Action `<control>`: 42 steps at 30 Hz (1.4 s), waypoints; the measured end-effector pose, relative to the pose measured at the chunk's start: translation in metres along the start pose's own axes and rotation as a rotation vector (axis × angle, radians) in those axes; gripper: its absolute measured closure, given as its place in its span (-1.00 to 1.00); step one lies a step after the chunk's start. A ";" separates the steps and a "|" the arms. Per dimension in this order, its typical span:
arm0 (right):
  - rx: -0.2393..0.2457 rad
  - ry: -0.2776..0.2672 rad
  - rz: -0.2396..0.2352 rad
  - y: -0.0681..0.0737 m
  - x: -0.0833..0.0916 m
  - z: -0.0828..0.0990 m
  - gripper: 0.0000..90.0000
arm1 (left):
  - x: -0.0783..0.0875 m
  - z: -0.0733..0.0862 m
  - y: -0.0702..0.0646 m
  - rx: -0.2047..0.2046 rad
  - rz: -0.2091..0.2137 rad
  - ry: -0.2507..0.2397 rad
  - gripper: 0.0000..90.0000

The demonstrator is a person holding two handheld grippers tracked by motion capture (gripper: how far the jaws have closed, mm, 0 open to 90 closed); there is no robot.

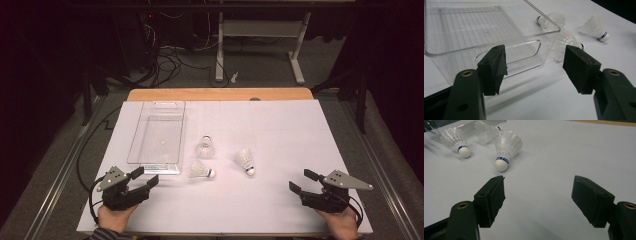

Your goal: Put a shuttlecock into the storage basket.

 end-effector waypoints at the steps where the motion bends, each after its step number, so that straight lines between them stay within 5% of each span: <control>1: 0.004 0.003 0.000 0.000 0.000 0.000 -0.40 | 0.000 0.000 0.000 0.000 -0.002 0.001 -0.20; 42: 0.011 0.015 -0.001 0.000 -0.001 0.001 -0.40 | -0.003 -0.005 -0.008 0.008 0.008 0.038 -0.18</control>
Point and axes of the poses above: each handheld gripper's, and its own axes: x roughly backward along the jaws, z roughly out of its underside, y roughly to its left, the point moved 6 cm from there along -x, roughly forward along the jaws, and after that the axes turned 7 degrees about z, right-handed, at the moved point
